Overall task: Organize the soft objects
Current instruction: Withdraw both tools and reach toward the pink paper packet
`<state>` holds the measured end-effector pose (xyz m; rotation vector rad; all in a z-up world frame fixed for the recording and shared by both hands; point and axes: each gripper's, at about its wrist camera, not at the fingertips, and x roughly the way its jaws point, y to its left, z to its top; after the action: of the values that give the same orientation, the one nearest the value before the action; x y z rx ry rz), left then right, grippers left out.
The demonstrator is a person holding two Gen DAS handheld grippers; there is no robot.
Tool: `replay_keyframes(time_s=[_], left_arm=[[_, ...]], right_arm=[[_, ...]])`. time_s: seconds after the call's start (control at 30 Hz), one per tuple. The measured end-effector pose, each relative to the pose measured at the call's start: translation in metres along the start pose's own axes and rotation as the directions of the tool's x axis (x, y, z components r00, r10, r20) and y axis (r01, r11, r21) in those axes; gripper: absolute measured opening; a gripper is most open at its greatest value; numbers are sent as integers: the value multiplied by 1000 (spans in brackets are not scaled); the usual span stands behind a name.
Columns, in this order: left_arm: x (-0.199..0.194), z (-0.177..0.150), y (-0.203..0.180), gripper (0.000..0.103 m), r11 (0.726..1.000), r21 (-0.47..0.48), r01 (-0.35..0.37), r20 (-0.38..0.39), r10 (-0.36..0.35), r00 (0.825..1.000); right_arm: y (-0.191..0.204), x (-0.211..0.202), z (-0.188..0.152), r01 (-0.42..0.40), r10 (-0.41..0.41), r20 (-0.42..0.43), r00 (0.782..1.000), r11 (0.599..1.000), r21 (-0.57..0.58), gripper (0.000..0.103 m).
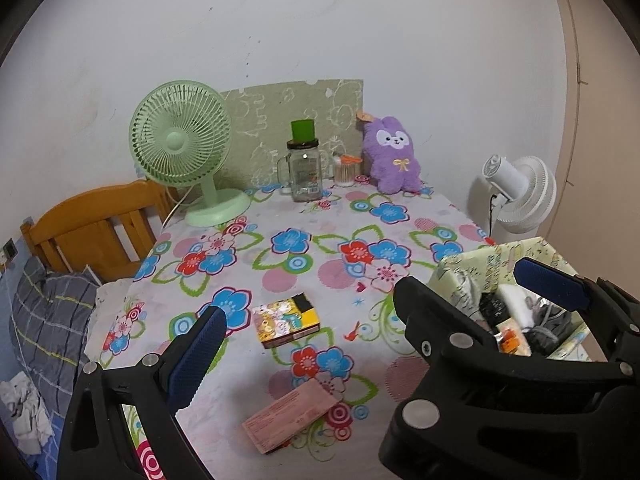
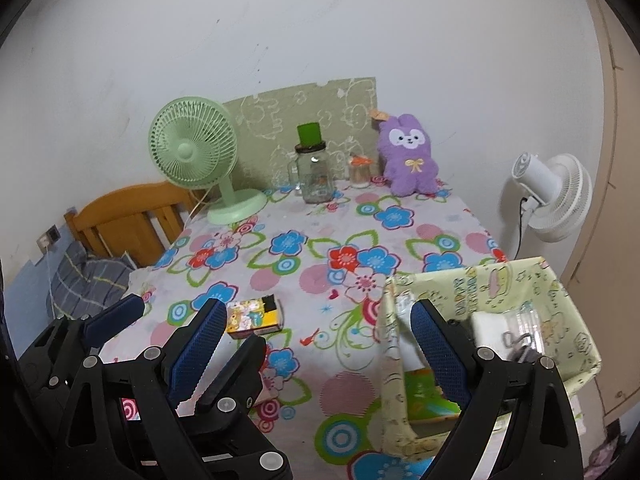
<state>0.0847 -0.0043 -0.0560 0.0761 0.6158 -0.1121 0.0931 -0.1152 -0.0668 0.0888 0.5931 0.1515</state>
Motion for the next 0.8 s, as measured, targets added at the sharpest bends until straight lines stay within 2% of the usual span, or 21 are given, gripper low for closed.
replay_keyframes(time_s=[0.33,0.8], left_arm=[[14,-13,16,99,1000,4,-8,-34,8,999],[36,-35,38,99,1000,17,1,-92,0,996]], right_arm=[[13,23,-12,-47,47,-38,998,999,1,95],[33,51,-29,-63,59,-102,993,997,-43,93]])
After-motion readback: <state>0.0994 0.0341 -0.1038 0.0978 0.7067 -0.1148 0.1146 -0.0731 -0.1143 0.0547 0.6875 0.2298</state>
